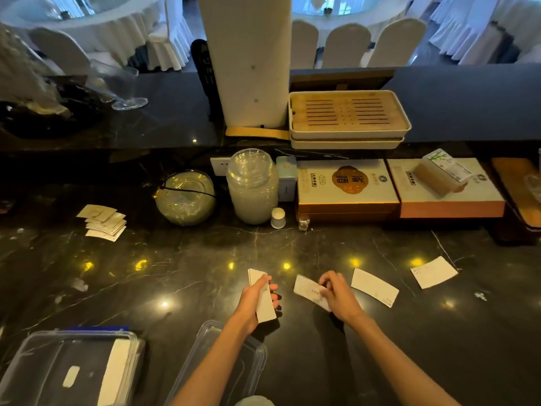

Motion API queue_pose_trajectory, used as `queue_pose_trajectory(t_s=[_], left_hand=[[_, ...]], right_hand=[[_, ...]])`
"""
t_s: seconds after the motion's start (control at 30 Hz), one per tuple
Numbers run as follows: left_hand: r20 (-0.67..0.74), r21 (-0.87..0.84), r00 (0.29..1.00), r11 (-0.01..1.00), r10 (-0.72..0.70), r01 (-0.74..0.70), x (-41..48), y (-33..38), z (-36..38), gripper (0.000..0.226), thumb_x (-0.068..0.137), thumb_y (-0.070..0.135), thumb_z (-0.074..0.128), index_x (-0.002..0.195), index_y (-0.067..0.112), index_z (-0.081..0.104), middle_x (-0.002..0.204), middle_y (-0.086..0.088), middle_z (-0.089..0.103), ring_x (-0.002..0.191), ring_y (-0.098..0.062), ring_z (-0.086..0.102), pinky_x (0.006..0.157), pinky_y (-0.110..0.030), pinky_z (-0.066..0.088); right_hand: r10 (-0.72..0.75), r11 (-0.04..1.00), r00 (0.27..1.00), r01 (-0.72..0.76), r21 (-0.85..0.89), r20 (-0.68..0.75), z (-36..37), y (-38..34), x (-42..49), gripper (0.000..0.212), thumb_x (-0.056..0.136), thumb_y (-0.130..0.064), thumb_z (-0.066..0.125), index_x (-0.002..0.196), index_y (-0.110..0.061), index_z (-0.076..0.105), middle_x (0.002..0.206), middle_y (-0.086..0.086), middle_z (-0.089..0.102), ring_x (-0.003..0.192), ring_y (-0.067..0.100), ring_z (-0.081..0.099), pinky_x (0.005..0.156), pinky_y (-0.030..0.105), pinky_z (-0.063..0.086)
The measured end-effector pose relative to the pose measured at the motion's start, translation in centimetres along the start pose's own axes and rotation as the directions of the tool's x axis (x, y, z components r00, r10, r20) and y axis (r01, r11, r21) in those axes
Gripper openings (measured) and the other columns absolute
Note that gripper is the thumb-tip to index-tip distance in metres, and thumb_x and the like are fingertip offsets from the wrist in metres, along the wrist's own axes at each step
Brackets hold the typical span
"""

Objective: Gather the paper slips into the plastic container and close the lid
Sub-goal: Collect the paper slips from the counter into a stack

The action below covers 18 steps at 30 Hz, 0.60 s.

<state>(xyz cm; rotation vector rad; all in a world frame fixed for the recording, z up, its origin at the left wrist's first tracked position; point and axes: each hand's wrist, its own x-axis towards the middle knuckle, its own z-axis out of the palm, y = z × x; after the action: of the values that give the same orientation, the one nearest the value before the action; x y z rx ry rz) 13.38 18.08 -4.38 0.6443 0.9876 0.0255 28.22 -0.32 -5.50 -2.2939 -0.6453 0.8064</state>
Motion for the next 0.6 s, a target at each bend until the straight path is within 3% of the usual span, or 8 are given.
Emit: queue_pose_trajectory(t_s=[0.1,0.2,0.33,0.43,0.5,0.6], left_hand=[[0.081,0.117,0.99,0.988,-0.114,0.104,0.3,-0.6,1.5,0.038,0.093,0.038,0.063,0.111,0.005,0.054,0.08,-0.009,0.063,0.06,-0.018,0.058,0.055,-0.03,0.051],[0.196,0.25,0.937,0.939,-0.288,0.237,0.0,-1.0,3.6,0.058,0.085,0.06,0.061,0.114,0.009,0.059,0.098,-0.015,0.067,0.081,-0.024,0.064,0.066,-0.032,0.055],[0.513,0.351,0.699,0.864,-0.499,0.36,-1.0,-2.0,6.7,0.081,0.087,0.076,0.046,0.137,0.014,0.056,0.123,-0.02,0.061,0.103,-0.032,0.062,0.088,-0.044,0.051],[0.632,0.371,0.567,0.849,-0.528,0.378,-2.1,-2.9,8.6,0.087,0.089,0.076,0.04,0.144,0.008,0.047,0.129,-0.019,0.057,0.111,-0.034,0.061,0.094,-0.048,0.051],[0.666,0.317,0.561,0.867,-0.492,0.384,-2.8,-3.4,9.4,0.086,0.091,0.073,0.042,0.145,0.006,0.045,0.131,-0.021,0.058,0.111,-0.034,0.063,0.093,-0.046,0.053],[0.636,0.281,0.661,0.918,-0.397,0.281,-3.7,-4.0,10.3,0.071,0.093,0.066,0.047,0.14,0.013,0.053,0.125,-0.018,0.063,0.098,-0.028,0.068,0.081,-0.038,0.059]], right_hand=[[-0.068,0.96,0.997,0.054,0.276,0.042,-3.5,-0.7,-1.5,0.02,0.093,-0.006,0.062,0.098,-0.025,0.06,0.091,0.001,0.061,0.088,0.018,0.061,0.081,0.024,0.047],[-0.133,0.938,0.973,0.063,0.34,0.186,-8.0,-2.6,-2.1,0.021,0.089,-0.011,0.068,0.109,-0.016,0.063,0.097,0.009,0.071,0.097,0.024,0.069,0.092,0.035,0.052],[-0.239,0.97,0.881,0.193,0.151,0.408,-11.8,-6.0,-2.9,0.027,0.09,-0.008,0.065,0.116,-0.013,0.06,0.093,-0.004,0.07,0.093,0.01,0.069,0.092,0.031,0.055],[-0.252,0.966,0.863,0.252,0.06,0.438,-12.2,-7.4,-3.8,0.033,0.087,-0.006,0.067,0.117,-0.014,0.055,0.101,0.002,0.068,0.097,0.013,0.067,0.095,0.041,0.055],[-0.275,0.95,0.864,0.312,-0.021,0.423,-12.3,-7.6,-4.3,0.048,0.085,-0.01,0.072,0.126,-0.022,0.05,0.113,0.0,0.064,0.107,0.01,0.061,0.098,0.037,0.053],[-0.331,0.872,0.894,0.411,-0.264,0.301,-12.4,-7.1,-4.8,0.077,0.083,-0.03,0.075,0.147,-0.034,0.034,0.142,-0.007,0.048,0.131,0.009,0.038,0.108,0.03,0.037]])
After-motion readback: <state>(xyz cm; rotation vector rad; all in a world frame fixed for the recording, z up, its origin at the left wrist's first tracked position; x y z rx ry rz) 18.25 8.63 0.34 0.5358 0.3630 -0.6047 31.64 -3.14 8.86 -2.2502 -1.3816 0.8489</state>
